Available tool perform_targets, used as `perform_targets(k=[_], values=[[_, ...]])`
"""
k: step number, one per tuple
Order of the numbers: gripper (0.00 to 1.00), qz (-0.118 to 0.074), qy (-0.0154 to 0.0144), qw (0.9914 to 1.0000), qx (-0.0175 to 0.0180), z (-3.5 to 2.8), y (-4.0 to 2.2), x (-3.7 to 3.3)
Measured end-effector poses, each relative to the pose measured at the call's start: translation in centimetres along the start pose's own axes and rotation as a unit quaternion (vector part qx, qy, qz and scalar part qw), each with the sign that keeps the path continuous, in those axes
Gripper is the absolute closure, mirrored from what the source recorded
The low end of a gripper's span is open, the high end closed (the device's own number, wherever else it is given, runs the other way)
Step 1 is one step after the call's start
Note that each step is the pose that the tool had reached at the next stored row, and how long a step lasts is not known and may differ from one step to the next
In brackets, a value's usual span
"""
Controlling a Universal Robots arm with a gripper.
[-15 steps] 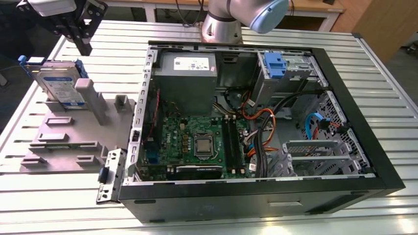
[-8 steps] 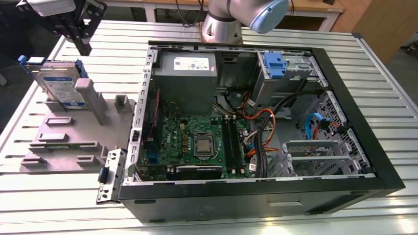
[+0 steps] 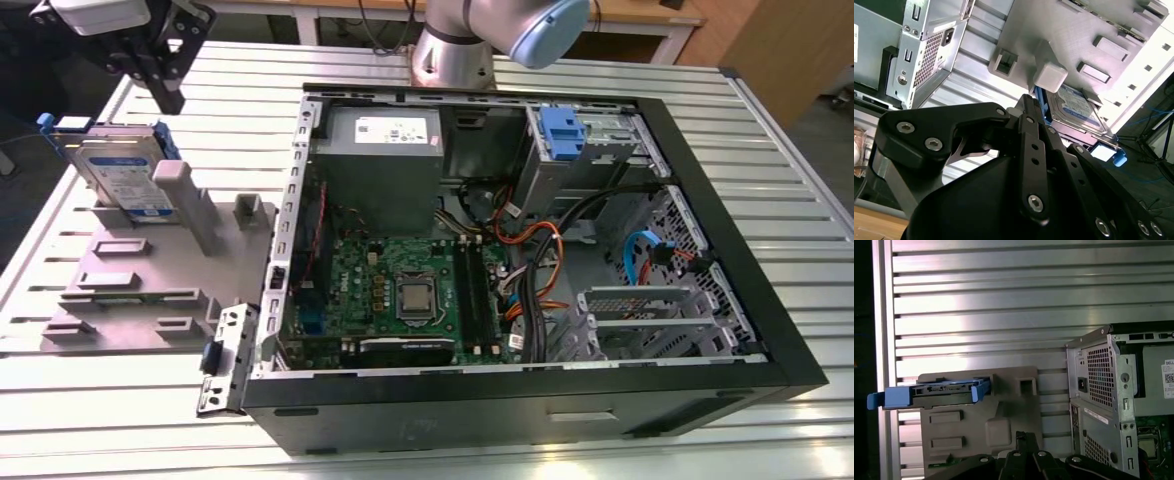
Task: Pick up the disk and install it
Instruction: 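Reach for the disk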
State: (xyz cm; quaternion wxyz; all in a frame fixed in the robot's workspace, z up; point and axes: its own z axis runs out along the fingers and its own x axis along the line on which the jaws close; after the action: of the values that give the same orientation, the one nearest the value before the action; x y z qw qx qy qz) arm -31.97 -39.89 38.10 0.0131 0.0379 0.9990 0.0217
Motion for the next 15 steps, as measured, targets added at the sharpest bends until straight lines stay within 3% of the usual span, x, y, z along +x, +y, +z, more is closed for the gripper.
perform_targets(k=[15], values=[[0.89, 0.000, 0.0001, 1.00000, 0.0000, 0.61, -0.19, 2.27]])
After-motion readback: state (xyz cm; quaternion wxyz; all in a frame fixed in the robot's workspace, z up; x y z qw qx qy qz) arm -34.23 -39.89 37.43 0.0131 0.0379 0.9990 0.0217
